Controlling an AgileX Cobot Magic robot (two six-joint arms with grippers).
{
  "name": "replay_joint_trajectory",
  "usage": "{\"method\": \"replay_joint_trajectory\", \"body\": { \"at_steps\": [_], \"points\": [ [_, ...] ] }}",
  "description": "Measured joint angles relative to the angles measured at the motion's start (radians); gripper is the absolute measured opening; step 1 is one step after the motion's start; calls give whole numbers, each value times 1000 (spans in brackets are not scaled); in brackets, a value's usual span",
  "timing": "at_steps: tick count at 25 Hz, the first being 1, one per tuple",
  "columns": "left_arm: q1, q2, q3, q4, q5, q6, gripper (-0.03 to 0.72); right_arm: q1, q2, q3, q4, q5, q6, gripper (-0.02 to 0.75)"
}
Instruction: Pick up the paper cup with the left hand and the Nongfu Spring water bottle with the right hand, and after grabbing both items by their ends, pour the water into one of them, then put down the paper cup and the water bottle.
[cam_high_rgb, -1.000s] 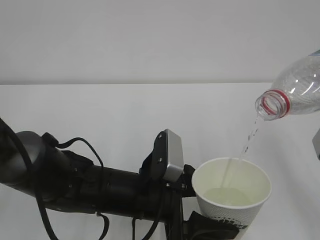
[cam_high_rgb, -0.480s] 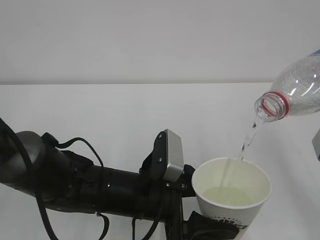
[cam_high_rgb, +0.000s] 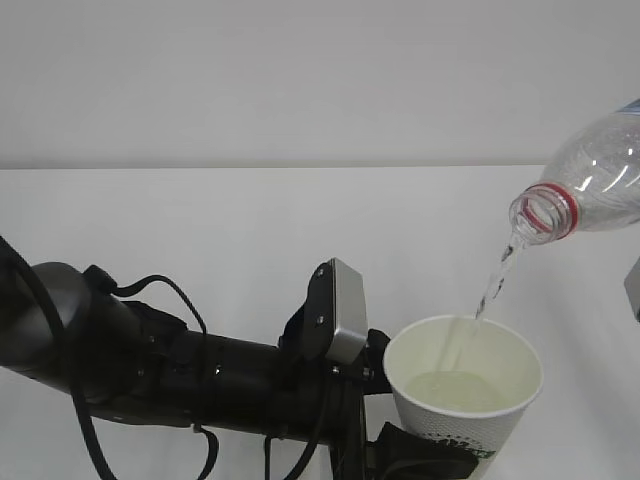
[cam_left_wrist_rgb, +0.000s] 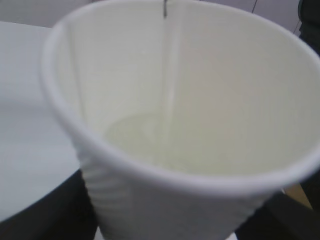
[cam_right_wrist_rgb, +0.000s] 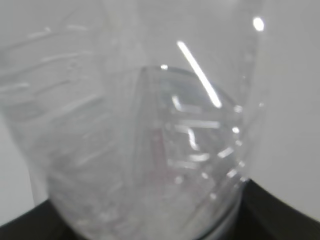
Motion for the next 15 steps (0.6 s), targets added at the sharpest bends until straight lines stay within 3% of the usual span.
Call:
{"method": "replay_joint_trajectory", "body": {
  "at_steps": [15],
  "points": [
    [0,0,0,0,0,0,538,0,0,0,0,0,0,449]
  ]
}}
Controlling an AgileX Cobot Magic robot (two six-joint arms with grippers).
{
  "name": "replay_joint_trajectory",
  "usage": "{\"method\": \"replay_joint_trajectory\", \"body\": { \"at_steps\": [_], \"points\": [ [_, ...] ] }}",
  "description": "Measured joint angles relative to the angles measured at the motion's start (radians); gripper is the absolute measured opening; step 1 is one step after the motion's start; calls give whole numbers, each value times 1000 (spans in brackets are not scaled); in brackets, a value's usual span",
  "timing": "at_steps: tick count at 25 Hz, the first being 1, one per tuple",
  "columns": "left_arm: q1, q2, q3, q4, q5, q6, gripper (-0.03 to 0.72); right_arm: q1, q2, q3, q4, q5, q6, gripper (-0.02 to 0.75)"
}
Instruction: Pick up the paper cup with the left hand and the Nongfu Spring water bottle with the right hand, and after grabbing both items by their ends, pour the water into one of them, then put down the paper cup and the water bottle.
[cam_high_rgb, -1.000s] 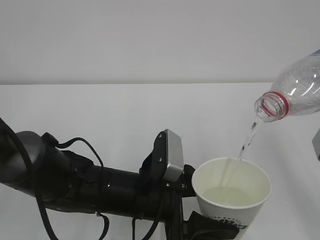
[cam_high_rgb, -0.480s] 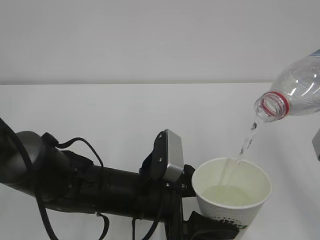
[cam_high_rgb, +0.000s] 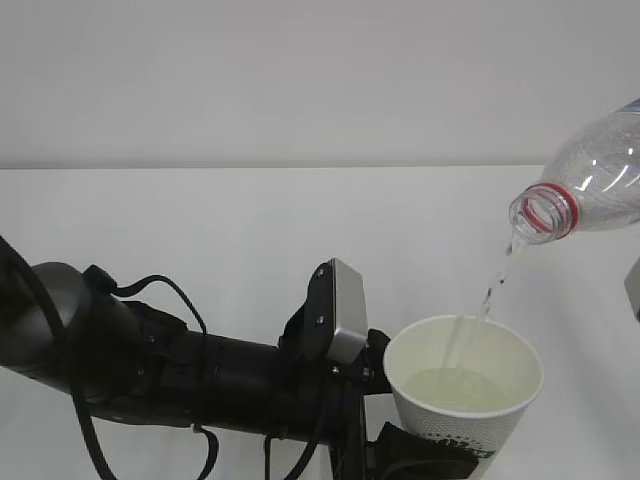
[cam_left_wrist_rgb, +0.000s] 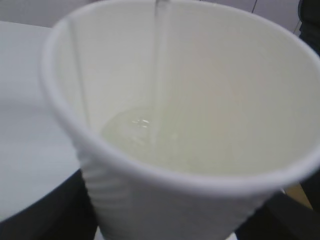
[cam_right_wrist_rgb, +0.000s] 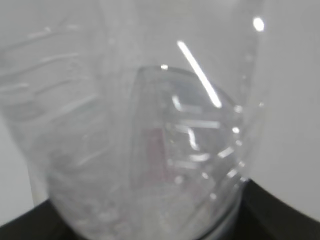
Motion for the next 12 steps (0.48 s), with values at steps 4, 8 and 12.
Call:
{"method": "replay_joint_trajectory", "body": {
  "at_steps": [4,8,12],
  "points": [
    [0,0,0,0,0,0,538,0,0,0,0,0,0,449],
    [0,0,0,0,0,0,538,0,0,0,0,-2,0,449],
    [0,0,0,0,0,0,538,0,0,0,0,-2,0,449]
  ]
}}
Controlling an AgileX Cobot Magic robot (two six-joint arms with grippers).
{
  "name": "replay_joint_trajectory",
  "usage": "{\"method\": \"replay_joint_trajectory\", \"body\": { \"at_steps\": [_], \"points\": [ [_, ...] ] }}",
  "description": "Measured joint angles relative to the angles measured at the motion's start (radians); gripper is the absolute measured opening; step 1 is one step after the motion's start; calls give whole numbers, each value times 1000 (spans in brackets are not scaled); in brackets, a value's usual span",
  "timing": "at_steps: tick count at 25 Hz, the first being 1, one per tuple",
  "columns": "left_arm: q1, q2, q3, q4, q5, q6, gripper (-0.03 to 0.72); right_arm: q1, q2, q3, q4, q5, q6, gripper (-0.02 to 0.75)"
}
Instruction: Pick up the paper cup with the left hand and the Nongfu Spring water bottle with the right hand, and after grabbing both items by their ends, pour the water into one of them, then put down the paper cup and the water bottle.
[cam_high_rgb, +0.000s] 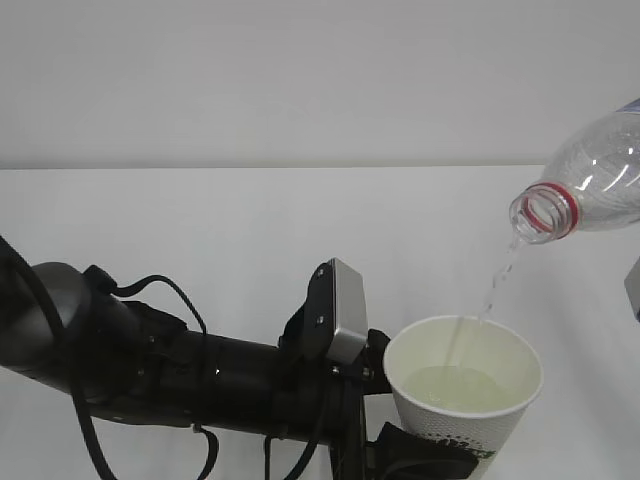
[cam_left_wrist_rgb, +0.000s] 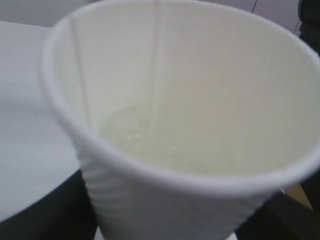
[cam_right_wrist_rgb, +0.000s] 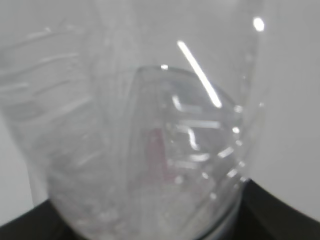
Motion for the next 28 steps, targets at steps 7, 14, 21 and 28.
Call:
{"method": "replay_joint_trajectory", "body": {
  "at_steps": [7,14,21,28],
  "points": [
    [0,0,0,0,0,0,538,0,0,0,0,0,0,449],
    [0,0,0,0,0,0,538,0,0,0,0,0,0,449],
    [0,0,0,0,0,0,538,0,0,0,0,0,0,449],
    [0,0,0,0,0,0,538,0,0,0,0,0,-1,449]
  ]
}}
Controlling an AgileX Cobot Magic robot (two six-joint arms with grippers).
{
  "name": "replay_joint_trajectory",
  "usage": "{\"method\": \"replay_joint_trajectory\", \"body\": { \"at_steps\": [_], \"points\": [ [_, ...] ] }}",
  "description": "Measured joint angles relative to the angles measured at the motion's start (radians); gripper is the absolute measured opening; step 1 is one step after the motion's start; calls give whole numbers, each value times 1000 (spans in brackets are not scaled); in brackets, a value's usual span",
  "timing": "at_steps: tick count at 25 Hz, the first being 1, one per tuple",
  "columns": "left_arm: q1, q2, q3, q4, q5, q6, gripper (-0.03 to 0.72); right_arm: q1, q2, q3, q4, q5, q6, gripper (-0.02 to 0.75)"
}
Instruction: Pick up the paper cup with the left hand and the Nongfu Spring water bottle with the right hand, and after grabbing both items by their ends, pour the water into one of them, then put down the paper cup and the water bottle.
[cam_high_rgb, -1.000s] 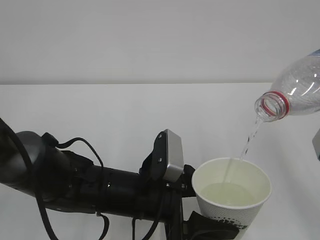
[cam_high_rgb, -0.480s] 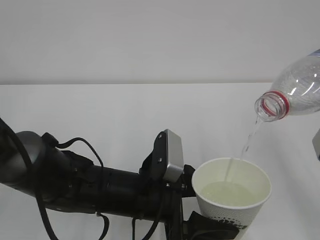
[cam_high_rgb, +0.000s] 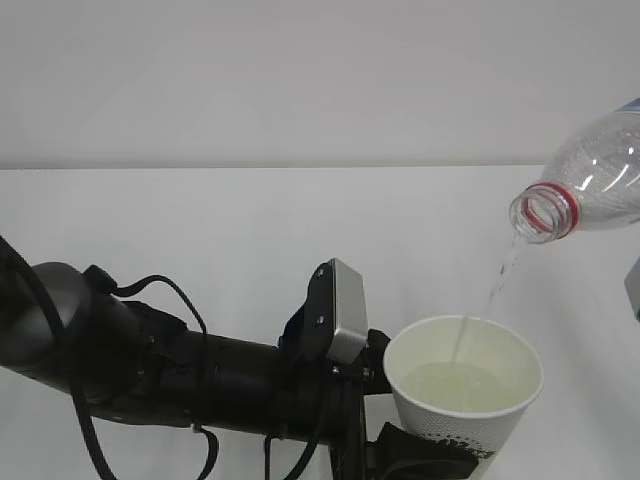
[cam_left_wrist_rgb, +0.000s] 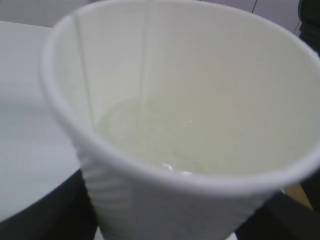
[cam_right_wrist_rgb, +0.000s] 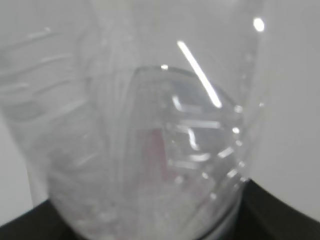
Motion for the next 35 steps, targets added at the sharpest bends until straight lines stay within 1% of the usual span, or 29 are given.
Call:
{"method": "replay_joint_trajectory", "body": {
  "at_steps": [35],
  "points": [
    [0,0,0,0,0,0,538,0,0,0,0,0,-17,449]
  ]
}}
